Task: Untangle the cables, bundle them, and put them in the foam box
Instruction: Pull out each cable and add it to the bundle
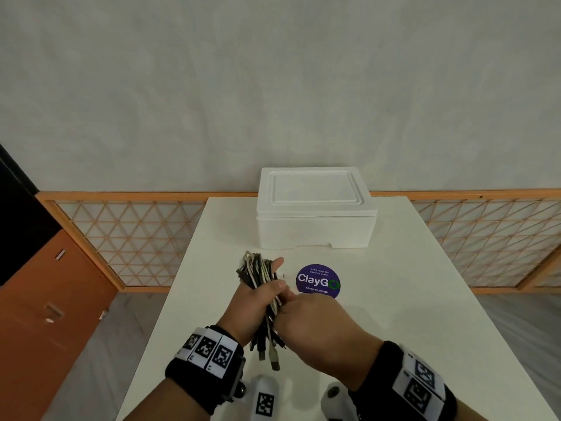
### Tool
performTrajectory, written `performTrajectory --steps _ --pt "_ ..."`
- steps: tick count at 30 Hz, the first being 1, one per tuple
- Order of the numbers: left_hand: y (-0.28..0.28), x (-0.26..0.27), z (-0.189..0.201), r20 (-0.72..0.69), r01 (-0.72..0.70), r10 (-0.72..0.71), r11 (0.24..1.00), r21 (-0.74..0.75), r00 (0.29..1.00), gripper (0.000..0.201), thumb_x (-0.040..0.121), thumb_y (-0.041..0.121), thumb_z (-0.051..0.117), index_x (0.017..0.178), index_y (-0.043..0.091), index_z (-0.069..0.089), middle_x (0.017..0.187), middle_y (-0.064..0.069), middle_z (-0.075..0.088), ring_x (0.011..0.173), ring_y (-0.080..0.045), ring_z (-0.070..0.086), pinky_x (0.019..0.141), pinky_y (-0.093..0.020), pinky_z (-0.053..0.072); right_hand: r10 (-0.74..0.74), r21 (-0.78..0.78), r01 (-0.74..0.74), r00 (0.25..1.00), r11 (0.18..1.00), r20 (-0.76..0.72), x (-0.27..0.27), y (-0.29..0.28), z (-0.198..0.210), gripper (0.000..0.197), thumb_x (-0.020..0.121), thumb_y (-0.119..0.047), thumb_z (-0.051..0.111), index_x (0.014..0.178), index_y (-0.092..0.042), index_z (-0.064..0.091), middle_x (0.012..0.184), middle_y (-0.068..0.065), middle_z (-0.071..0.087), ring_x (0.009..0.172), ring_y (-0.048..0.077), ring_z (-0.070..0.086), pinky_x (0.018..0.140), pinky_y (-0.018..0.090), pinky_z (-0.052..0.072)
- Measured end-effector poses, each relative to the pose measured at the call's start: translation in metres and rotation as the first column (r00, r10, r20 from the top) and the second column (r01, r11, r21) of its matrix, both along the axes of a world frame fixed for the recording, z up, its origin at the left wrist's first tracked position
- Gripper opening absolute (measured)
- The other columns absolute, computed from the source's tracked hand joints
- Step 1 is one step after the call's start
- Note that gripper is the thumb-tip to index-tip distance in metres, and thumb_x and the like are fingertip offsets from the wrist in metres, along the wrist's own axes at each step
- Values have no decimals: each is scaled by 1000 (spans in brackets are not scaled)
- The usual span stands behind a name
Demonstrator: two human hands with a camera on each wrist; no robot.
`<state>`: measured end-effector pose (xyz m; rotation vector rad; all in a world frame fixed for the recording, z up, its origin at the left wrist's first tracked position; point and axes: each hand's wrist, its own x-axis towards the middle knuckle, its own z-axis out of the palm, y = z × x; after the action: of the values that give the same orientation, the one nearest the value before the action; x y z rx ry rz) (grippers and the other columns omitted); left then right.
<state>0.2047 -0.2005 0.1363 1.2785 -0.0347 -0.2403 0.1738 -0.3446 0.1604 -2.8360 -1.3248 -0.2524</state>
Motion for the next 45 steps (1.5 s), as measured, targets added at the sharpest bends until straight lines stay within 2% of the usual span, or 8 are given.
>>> performTrajectory --steps 6,9,16,20,25,34,40,45 --pt "-7 -4 3 -45 37 -38 999 -19 998 31 76 31 66 100 11 67 78 1 66 78 -14 63 71 -22 51 183 261 -242 956 935 229 13 -2 10 16 82 -18 63 67 -19 59 70 -4 59 69 16 55 62 29 50" --pt "-10 -10 8 -71 51 -56 996 -71 996 34 75 48 65 78 14 69 73 -6 60 69 -18 60 58 -26 51 184 410 -233 971 882 154 21 -2 16 20 77 -40 68 78 -22 62 78 -8 58 77 14 52 69 32 48" --pt "-11 -15 11 29 240 -239 955 -174 971 103 44 87 60 114 11 57 107 -3 71 108 -13 65 82 -25 54 94 576 -16 990 817 -105 24 -5 21 59 62 -63 73 103 -29 49 119 -10 48 113 11 45 100 36 34" --pt "-11 -19 9 74 318 -313 944 -85 947 101 43 94 49 105 17 71 88 -11 70 86 -18 69 72 -30 55 158 622 80 935 779 -318 30 -7 23 80 54 -50 85 119 -28 44 135 -13 44 133 7 33 116 38 16" --pt "-13 -24 12 156 459 -446 887 -55 881 95 43 99 34 60 13 71 51 -3 61 52 -18 61 60 -27 51 255 676 196 823 710 -507 29 -10 33 65 58 -31 87 114 -30 53 100 -33 51 100 3 54 85 25 49" --pt "-9 -26 11 136 558 -542 817 -143 829 82 54 92 44 62 15 69 50 1 62 45 -11 59 50 -21 49 275 691 193 818 697 -506 31 -3 22 69 58 -34 88 119 -31 56 90 -18 61 87 7 63 80 29 52" --pt "-3 -20 9 50 494 -491 866 -82 869 94 45 98 41 58 9 69 45 -8 57 44 -19 57 53 -27 48 196 748 112 930 654 -311 36 6 10 47 59 -52 74 85 -14 65 75 -6 60 73 9 56 69 31 47" --pt "-1 -16 5 -17 332 -332 943 3 943 123 48 100 37 73 -18 62 56 -25 60 55 -32 61 59 -33 54 95 760 167 953 628 -288 43 5 -2 40 59 -52 69 78 -21 54 69 -21 45 67 -3 45 64 17 39"
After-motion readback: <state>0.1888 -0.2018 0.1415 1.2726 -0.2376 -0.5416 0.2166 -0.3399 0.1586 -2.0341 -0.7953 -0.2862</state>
